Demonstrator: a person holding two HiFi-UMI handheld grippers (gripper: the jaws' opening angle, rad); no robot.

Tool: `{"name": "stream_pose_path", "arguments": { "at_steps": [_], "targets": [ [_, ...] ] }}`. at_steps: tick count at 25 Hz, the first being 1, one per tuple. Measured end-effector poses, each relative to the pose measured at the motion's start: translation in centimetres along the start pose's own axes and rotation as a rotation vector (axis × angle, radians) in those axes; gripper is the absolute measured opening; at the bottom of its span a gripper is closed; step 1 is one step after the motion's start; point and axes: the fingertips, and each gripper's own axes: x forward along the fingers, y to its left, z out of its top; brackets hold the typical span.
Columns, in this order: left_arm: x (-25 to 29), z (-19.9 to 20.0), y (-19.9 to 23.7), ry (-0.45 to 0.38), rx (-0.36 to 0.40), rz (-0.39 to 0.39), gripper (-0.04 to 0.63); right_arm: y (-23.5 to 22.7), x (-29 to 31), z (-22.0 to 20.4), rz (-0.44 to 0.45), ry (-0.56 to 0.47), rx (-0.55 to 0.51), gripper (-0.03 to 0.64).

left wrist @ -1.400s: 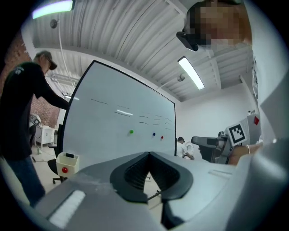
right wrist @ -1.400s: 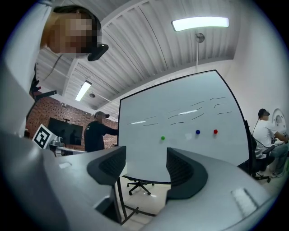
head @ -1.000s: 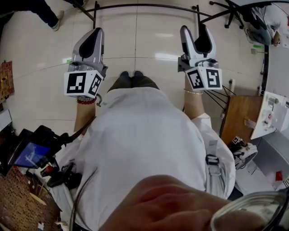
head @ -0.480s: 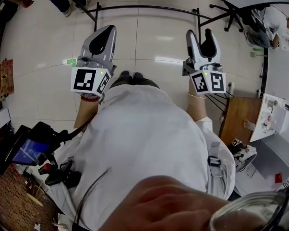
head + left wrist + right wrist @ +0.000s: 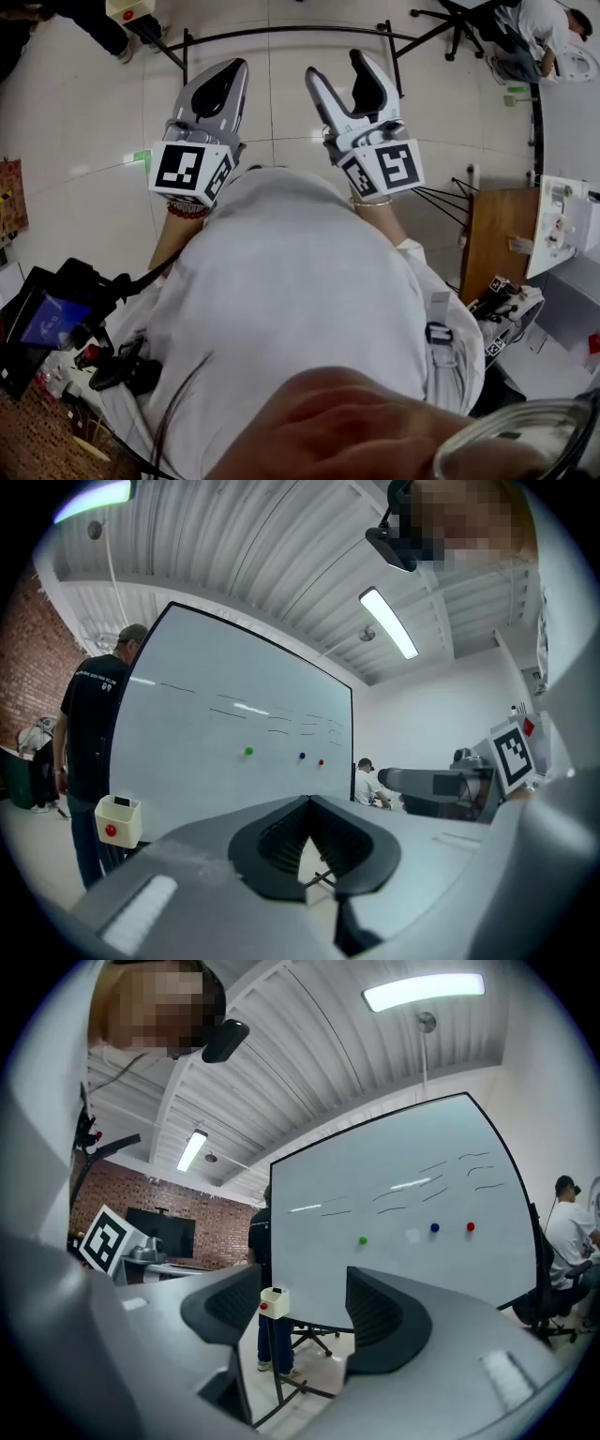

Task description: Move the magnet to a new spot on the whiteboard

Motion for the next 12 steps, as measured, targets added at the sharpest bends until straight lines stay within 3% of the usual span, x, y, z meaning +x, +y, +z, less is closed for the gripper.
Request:
{"name": "stream_pose_path", "arguments": {
  "at_steps": [12],
  "targets": [
    [0.1, 0.1, 0.0, -0.010, 0.012, 0.000, 0.006, 0.7, 0.4, -0.3, 0.009, 0.027, -0.029, 0.276]
  ]
}}
